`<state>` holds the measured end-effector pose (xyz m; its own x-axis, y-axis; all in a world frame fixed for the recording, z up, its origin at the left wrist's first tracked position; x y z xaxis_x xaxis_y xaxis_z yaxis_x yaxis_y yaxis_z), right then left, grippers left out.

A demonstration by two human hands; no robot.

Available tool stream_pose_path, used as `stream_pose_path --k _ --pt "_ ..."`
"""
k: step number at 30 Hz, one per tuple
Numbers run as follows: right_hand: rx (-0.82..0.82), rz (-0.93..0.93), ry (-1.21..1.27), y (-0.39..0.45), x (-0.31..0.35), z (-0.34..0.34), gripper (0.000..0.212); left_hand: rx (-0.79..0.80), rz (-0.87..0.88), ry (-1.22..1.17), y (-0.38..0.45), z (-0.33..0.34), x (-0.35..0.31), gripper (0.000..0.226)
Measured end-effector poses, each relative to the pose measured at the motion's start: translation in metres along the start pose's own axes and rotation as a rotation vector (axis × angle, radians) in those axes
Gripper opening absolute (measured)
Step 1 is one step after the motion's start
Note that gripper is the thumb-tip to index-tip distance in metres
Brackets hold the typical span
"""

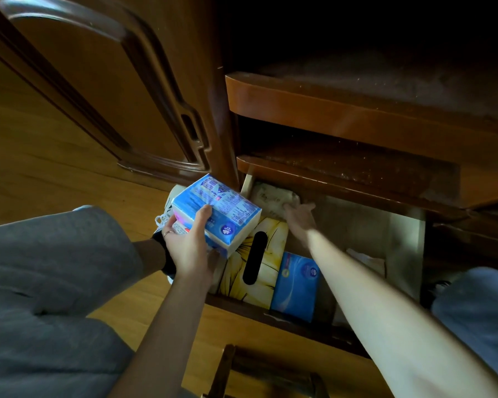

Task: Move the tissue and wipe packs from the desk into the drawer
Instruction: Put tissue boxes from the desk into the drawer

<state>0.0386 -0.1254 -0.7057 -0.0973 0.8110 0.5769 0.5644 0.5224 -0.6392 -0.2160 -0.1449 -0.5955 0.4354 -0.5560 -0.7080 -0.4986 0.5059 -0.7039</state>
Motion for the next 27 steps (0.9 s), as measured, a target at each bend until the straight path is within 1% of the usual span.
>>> stream_pose_path --k 2,5,7,9,10,11,13,16,17,19,21,24,25,27 --pt "0.042 -0.031 -0.061 -0.006 -0.004 0.001 0.082 -0.005 0.013 0.02 -0.002 0.0 -0.001 0.081" --pt "0.058 -0.017 -0.035 -0.009 -0.013 -0.011 0.088 -0.01 0.033 0.049 -0.007 0.001 0.0 0.081" --pt "0.026 -0.006 0.0 -0.01 -0.018 -0.022 0.088 -0.002 0.056 0.057 -0.011 0.002 0.0 0.078" --pt "-0.069 -0.056 -0.016 -0.014 -0.023 -0.036 0.084 0.025 0.094 0.074 -0.015 0.005 0.0 0.073" --pt "-0.116 -0.11 -0.032 -0.018 -0.025 -0.043 0.079 0.052 0.113 0.093 -0.017 0.009 0.0 0.073" --pt "-0.147 -0.174 -0.034 -0.022 -0.025 -0.048 0.069 0.086 0.132 0.121 -0.02 0.012 0.001 0.074" --pt "-0.163 -0.26 0.001 -0.031 -0.028 -0.057 0.043 0.16 0.173 0.187 -0.029 0.02 0.005 0.079" --pt "-0.075 -0.286 0.054 -0.042 -0.035 -0.063 0.015 0.224 0.254 0.243 -0.041 0.025 0.016 0.076" --pt "-0.04 -0.314 0.047 -0.045 -0.036 -0.063 0.011 0.229 0.271 0.248 -0.044 0.026 0.019 0.074" --pt "-0.02 -0.347 0.035 -0.045 -0.04 -0.062 0.018 0.218 0.277 0.238 -0.044 0.025 0.022 0.073" --pt "-0.036 -0.31 0.009 -0.041 -0.047 -0.063 0.027 0.191 0.278 0.241 -0.043 0.023 0.022 0.073" --pt "-0.056 -0.271 -0.025 -0.034 -0.051 -0.06 0.028 0.157 0.293 0.258 -0.042 0.02 0.023 0.073" --pt "-0.043 -0.277 -0.026 -0.031 -0.047 -0.057 0.028 0.151 0.293 0.263 -0.041 0.018 0.024 0.074" --pt "0.041 -0.279 -0.014 -0.026 -0.034 -0.045 0.035 0.143 0.285 0.265 -0.039 0.017 0.026 0.076"
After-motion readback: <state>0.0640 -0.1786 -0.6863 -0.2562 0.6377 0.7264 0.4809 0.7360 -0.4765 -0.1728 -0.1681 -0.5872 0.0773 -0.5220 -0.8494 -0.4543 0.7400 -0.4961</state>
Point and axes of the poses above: each hand's wrist, its own y-axis towards the middle knuckle, its own z-axis out of the palm, x = y × z, the point moved 5 cm from there along y, towards the middle knuckle, and after that the axes turned 11 degrees about -x, right-handed, at the moved point
